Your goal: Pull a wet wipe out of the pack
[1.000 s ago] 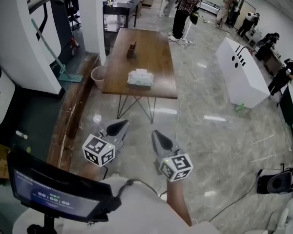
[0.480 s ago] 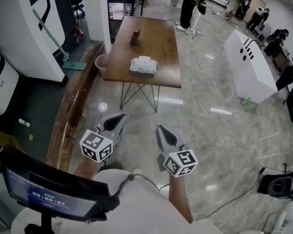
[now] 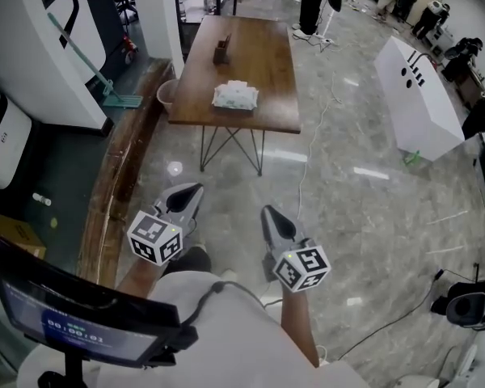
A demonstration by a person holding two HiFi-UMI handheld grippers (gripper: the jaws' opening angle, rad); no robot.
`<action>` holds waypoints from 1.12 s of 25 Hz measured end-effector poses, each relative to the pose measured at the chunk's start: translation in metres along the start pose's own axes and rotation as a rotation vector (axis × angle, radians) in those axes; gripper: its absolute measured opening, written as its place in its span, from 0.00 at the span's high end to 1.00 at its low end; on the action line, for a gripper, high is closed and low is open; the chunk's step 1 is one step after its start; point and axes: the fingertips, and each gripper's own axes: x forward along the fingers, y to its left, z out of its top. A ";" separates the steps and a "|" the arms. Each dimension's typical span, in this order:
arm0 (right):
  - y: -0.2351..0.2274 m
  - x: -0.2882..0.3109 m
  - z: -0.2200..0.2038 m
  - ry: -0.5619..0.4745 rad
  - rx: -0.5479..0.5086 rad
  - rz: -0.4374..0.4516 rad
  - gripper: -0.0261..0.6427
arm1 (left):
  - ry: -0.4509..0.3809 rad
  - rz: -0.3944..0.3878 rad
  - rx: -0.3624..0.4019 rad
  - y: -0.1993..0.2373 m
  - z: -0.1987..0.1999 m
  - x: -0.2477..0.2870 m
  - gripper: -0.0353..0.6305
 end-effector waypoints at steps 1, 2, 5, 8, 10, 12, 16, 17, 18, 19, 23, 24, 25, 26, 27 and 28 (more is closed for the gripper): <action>-0.001 0.001 -0.001 0.003 0.002 -0.001 0.95 | -0.001 -0.003 -0.001 0.000 0.001 0.002 0.94; -0.003 0.003 -0.001 0.005 0.001 -0.002 0.95 | -0.001 -0.005 -0.001 0.002 0.001 0.004 0.94; -0.008 0.013 0.000 0.011 -0.001 0.000 0.95 | 0.000 -0.008 -0.006 0.010 0.000 0.013 0.94; -0.012 0.029 0.000 0.022 -0.010 0.001 0.95 | 0.005 -0.013 -0.010 0.024 -0.003 0.025 0.94; -0.018 0.050 0.003 0.030 -0.016 -0.003 0.95 | 0.014 -0.017 -0.008 0.043 -0.004 0.037 0.94; -0.023 0.074 0.009 0.032 -0.020 -0.005 0.95 | 0.019 -0.018 -0.004 0.066 -0.001 0.050 0.94; -0.023 0.110 0.029 0.037 -0.047 0.024 0.95 | 0.003 -0.013 -0.006 0.097 0.020 0.070 0.94; -0.024 0.120 0.033 0.041 -0.056 0.032 0.95 | -0.001 -0.010 -0.010 0.106 0.024 0.076 0.94; -0.026 0.132 0.036 0.044 -0.063 0.035 0.95 | -0.003 -0.009 -0.014 0.114 0.028 0.084 0.94; -0.028 0.142 0.040 0.045 -0.068 0.035 0.95 | -0.004 -0.013 -0.017 0.122 0.031 0.092 0.94; -0.035 0.181 0.059 0.041 -0.074 0.036 0.95 | -0.008 -0.057 -0.018 0.144 0.049 0.123 0.94; -0.037 0.191 0.062 0.043 -0.079 0.035 0.95 | -0.007 -0.070 -0.019 0.149 0.053 0.129 0.94; -0.039 0.201 0.066 0.046 -0.084 0.030 0.95 | -0.007 -0.081 -0.020 0.156 0.056 0.136 0.94; -0.042 0.210 0.069 0.048 -0.088 0.021 0.95 | -0.008 -0.092 -0.020 0.163 0.060 0.142 0.94; -0.046 0.220 0.073 0.048 -0.090 0.010 0.95 | -0.009 -0.103 -0.020 0.170 0.064 0.149 0.94; -0.051 0.229 0.076 0.045 -0.090 -0.004 0.95 | -0.009 -0.114 -0.018 0.178 0.067 0.155 0.94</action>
